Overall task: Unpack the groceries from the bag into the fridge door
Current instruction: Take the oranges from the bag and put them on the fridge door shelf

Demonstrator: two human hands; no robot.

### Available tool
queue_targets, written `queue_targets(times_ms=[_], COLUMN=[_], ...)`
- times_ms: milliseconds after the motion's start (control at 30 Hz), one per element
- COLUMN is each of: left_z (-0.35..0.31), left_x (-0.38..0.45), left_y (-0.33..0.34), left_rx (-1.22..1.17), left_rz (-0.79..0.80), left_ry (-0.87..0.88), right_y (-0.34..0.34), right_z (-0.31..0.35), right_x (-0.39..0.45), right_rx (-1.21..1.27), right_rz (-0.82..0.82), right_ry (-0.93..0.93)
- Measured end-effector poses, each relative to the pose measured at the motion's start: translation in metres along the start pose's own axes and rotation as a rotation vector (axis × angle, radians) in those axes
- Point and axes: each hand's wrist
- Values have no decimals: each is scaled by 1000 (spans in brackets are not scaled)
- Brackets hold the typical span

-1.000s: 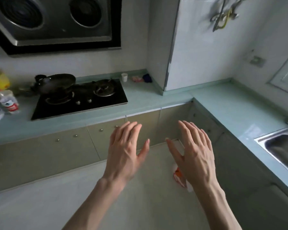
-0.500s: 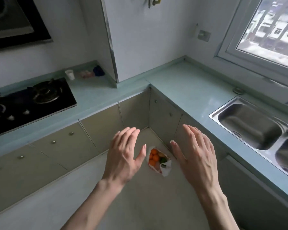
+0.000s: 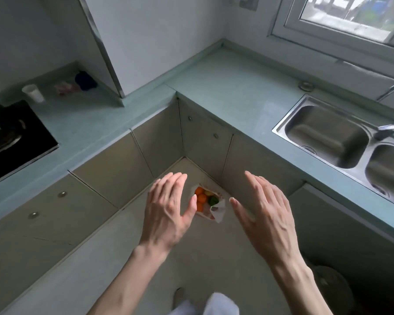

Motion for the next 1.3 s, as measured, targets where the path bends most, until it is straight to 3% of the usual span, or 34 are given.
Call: queue_targets(times_ms=[300, 533, 767, 967, 1300], left_z=[61, 107, 151, 183, 251], left_x=[7, -2, -61, -97, -101], left_y=[111, 259, 441, 566, 703], left_rx=[-88, -141, -124, -182, -152], left_rz=[79, 109, 249, 250, 189], left_ry=[-15, -10, 3, -19, 192], right_y=[117, 259, 422, 539, 683], right_z=[-20, -79, -170, -239, -298], right_x=[23, 32, 23, 12, 12], right_rx=[85, 160, 88, 47, 23], right_rz=[107, 135, 212, 243, 186], right_ry=[83, 87, 28, 8, -38])
Point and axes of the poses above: each hand's wrist, its own x-axis towards the middle knuckle, its own y-axis out of the palm, z = x × y, and after that the axes turned 8 degrees about y, right-handed
